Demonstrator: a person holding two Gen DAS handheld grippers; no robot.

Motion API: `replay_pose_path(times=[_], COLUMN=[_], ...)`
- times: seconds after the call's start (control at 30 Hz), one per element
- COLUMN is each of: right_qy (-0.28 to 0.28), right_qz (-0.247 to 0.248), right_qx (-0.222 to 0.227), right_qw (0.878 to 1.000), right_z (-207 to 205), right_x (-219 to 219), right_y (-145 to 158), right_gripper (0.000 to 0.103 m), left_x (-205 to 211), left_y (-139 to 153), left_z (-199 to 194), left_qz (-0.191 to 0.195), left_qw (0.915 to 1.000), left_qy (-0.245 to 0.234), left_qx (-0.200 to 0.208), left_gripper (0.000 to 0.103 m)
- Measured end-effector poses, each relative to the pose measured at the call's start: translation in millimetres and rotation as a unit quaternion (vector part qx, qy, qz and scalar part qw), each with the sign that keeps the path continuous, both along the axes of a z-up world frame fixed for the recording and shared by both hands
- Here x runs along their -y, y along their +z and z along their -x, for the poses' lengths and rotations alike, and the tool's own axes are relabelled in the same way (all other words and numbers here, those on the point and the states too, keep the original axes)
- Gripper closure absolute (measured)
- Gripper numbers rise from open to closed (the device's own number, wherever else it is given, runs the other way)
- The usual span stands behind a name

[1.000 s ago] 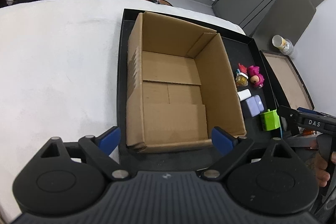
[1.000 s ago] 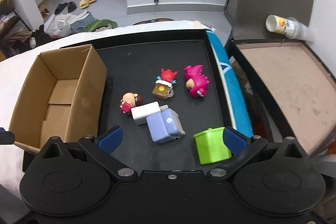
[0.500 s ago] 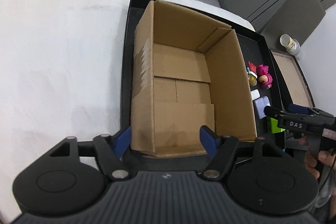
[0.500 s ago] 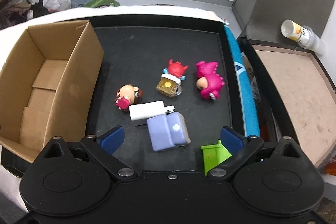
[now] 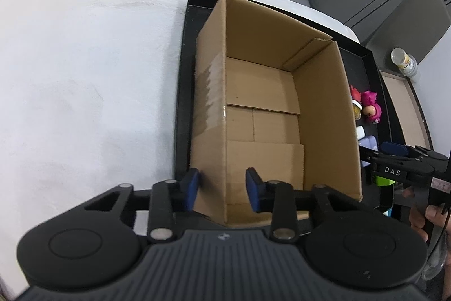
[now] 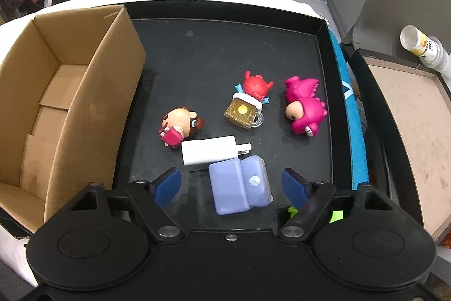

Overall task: Organize rigid objects
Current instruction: 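Move the right gripper down toward the lavender-blue block while the left gripper approaches the box, then close the right gripper on the lavender-blue block and lift it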

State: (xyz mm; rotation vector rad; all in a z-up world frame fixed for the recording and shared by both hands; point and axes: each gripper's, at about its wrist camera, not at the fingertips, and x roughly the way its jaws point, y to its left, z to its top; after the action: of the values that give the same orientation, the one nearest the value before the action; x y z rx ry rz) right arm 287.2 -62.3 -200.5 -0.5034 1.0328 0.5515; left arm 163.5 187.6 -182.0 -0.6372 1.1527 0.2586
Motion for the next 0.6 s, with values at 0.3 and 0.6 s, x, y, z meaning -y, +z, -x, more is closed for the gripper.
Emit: replay_pose_path(times=[0.3, 0.6], right_qy=[-0.043, -0.024], right_qz=[-0.030, -0.001], right_qx=[-0.041, -0.018], right_qw=[0.998, 1.000], right_z=[-18.7, -11.8], right_x=[17.1, 8.9], right_y=[0.8, -7.0], right_gripper=[0.038, 0.037], left_x=[9.1, 16.0], left_y=[-4.9, -3.5], left_z=[-3.7, 5.1], left_qz=[-0.041, -0.056], left_qw=[0.9986, 0.9971], left_qy=[-0.031, -0.051], left_qx=[-0.014, -0.005], left_gripper=[0.083, 0.083])
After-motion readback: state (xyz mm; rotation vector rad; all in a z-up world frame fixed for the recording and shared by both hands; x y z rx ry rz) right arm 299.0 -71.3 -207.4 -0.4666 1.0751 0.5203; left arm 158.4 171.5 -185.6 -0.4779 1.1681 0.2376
